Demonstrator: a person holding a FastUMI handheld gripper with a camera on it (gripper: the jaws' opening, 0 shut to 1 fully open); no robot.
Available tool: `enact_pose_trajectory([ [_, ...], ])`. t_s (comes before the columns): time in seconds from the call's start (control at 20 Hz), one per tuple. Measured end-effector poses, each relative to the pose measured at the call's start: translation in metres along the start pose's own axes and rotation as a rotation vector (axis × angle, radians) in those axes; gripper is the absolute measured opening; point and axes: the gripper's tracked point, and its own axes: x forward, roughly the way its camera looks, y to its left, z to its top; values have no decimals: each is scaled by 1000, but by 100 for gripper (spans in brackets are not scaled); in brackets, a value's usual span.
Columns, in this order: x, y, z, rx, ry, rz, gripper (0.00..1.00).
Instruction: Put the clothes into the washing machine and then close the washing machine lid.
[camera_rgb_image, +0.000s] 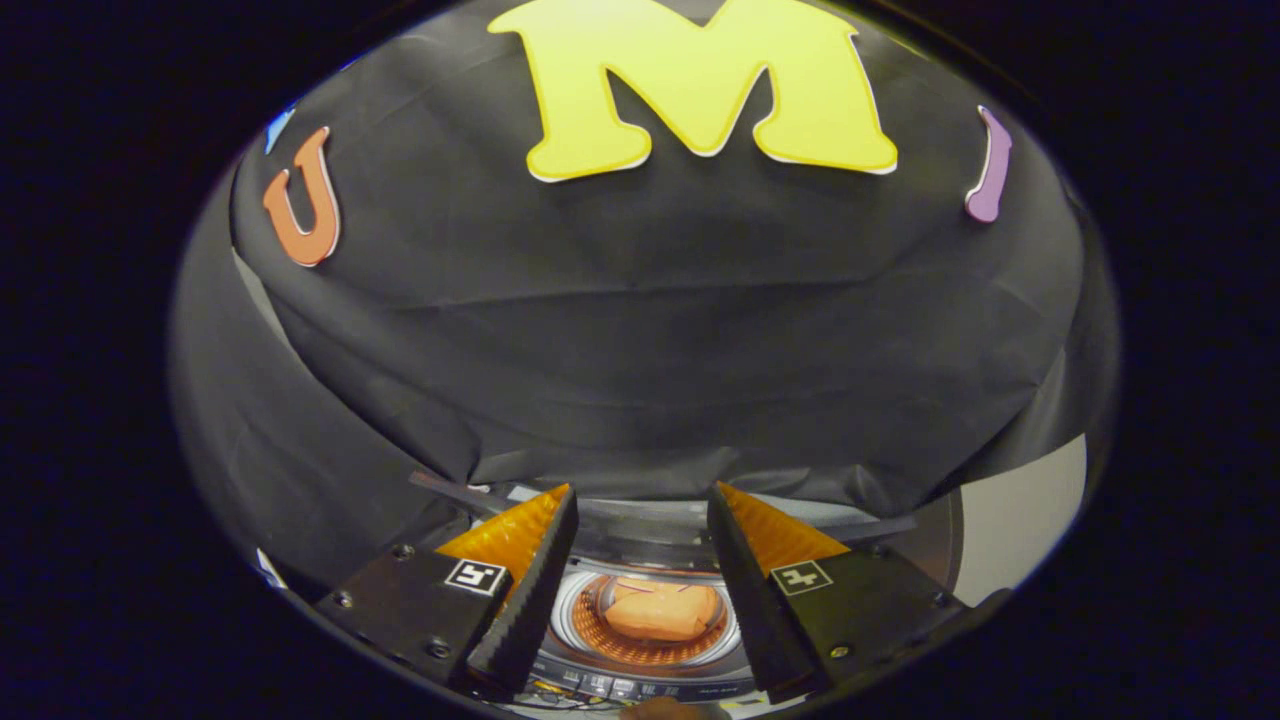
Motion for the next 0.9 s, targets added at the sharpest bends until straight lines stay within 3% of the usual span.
enact_pose_trajectory([
  [0.6, 60, -6, -8, 47, 51, 26, 82],
  [0.9, 60, -8, -7, 9, -22, -3, 83],
])
